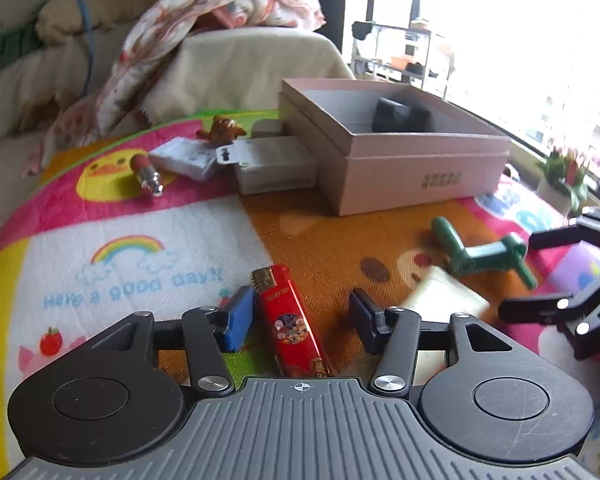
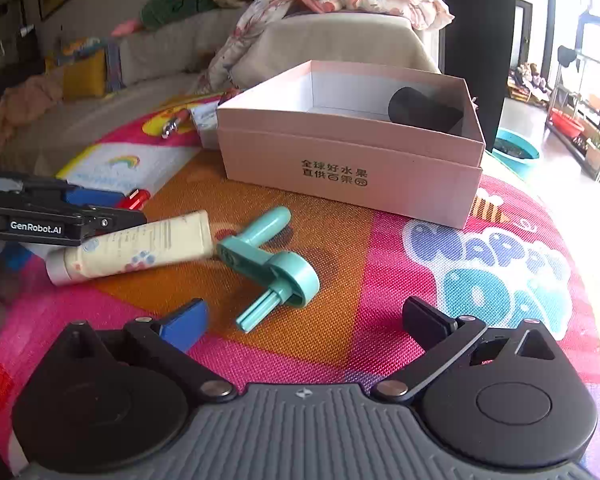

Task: Organize rigid objects

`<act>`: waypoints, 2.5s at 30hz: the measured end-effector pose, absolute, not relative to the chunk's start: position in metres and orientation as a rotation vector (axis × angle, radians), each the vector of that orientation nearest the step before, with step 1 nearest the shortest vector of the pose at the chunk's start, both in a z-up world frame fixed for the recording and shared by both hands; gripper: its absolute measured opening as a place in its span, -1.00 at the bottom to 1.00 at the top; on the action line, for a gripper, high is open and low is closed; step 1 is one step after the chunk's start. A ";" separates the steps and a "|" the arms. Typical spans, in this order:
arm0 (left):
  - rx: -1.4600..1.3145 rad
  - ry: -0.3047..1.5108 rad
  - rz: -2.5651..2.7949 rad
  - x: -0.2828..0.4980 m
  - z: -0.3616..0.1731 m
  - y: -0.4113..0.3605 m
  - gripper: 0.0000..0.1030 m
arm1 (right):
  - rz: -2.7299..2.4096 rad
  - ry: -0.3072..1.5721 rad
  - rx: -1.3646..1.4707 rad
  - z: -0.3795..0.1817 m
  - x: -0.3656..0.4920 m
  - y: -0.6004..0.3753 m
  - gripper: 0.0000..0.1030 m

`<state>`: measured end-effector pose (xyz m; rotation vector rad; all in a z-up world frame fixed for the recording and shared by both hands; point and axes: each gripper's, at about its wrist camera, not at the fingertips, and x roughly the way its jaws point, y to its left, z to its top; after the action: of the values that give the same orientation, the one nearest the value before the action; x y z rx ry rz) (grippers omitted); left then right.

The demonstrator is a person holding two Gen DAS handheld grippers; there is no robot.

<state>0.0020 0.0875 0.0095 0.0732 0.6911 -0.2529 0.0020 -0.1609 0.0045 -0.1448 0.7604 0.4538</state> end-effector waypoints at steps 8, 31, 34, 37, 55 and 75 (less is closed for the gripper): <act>0.037 0.685 -0.243 -0.018 0.011 0.091 -0.21 | 0.481 0.812 -0.187 0.009 0.005 -0.160 1.00; 0.099 0.708 -0.252 -0.036 0.014 0.096 -0.13 | 0.370 0.696 -0.190 0.007 -0.003 -0.161 0.85; 0.089 0.720 -0.219 -0.033 0.015 0.103 -0.17 | 0.363 0.710 -0.170 0.006 0.000 -0.163 0.86; 0.072 0.746 -0.242 -0.039 0.018 0.102 -0.16 | 0.362 0.710 -0.168 0.005 -0.001 -0.162 0.87; 0.105 0.722 -0.215 -0.039 0.016 0.111 -0.33 | 0.358 0.719 -0.153 0.005 0.000 -0.163 0.89; -0.005 0.830 -0.206 -0.057 0.027 0.108 -0.25 | 0.356 0.723 -0.146 0.004 0.002 -0.163 0.90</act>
<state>-0.0574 0.1075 0.0266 -0.0050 0.8303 -0.2058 0.0016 -0.1629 0.0043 -0.1457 0.7229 0.3559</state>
